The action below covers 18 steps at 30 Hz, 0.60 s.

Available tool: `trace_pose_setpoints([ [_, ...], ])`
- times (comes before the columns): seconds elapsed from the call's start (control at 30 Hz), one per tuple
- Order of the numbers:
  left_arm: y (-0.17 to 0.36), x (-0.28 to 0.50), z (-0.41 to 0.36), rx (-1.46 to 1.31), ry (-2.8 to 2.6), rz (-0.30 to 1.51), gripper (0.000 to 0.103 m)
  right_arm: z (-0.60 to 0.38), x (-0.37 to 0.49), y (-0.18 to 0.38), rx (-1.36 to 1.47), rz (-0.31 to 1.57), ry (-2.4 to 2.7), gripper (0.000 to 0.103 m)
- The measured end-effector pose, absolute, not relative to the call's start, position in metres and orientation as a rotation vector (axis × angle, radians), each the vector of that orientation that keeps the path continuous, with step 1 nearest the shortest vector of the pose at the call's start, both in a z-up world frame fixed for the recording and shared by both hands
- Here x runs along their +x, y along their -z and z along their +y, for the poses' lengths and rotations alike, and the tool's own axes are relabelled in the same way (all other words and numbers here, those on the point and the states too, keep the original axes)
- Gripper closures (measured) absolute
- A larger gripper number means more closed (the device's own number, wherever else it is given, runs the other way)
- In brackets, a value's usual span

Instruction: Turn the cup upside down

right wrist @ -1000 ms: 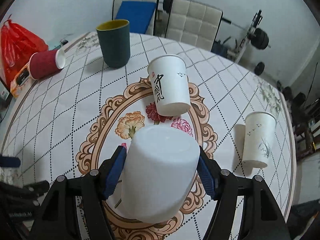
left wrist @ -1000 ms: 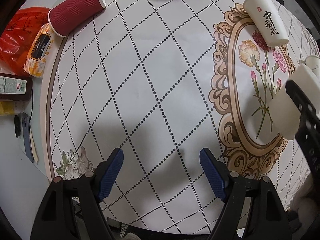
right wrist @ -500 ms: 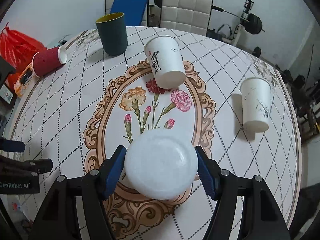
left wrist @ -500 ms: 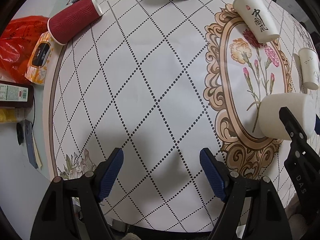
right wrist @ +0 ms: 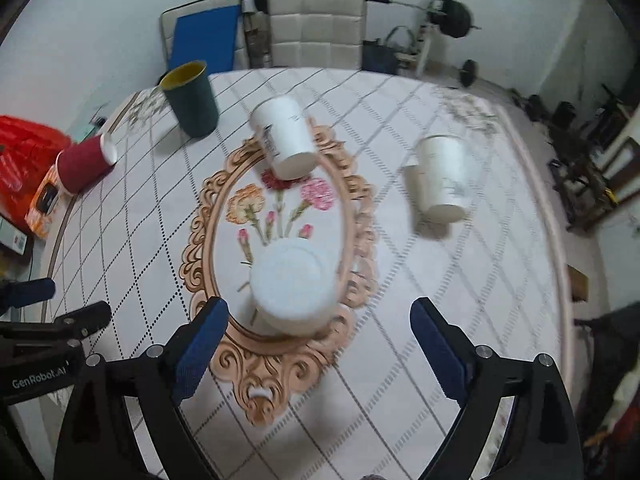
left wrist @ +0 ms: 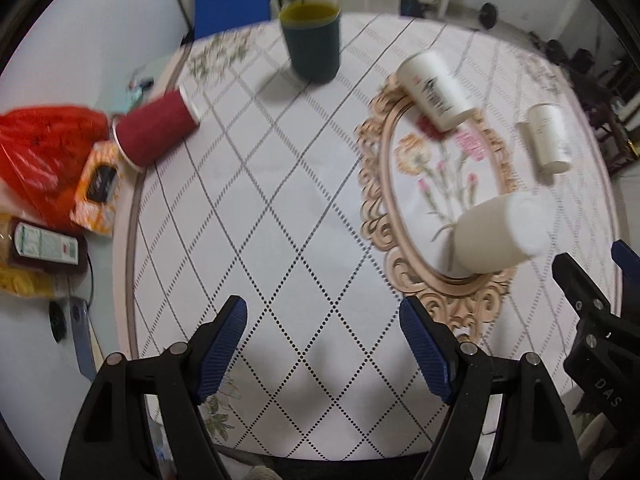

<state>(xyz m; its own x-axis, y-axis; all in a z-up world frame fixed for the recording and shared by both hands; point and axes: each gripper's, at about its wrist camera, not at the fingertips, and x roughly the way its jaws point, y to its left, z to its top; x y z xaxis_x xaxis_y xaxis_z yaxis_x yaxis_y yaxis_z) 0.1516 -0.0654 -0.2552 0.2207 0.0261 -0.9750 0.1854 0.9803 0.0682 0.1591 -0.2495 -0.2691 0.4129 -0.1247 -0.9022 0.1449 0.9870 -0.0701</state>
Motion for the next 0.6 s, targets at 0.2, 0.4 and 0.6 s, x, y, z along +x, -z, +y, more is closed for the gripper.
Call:
trace_pose_setpoints([
  [0.2, 0.208, 0.124, -0.065, 0.194, 0.156, 1.249, 0.025, -0.259, 0.117, 0.219, 0.065, 1.117, 0.293, 0.006],
  [0.4, 0.153, 0.095, -0.067, 0.169, 0.160, 1.159, 0.014, -0.263, 0.075, 0.160, 0.087, 1.068, 0.307, 0.005],
  [0.6, 0.090, 0.055, -0.069, 0.145, 0.145, 1.045, 0.002, -0.262, 0.033, 0.093, 0.079, 1.007, 0.280, 0.004],
])
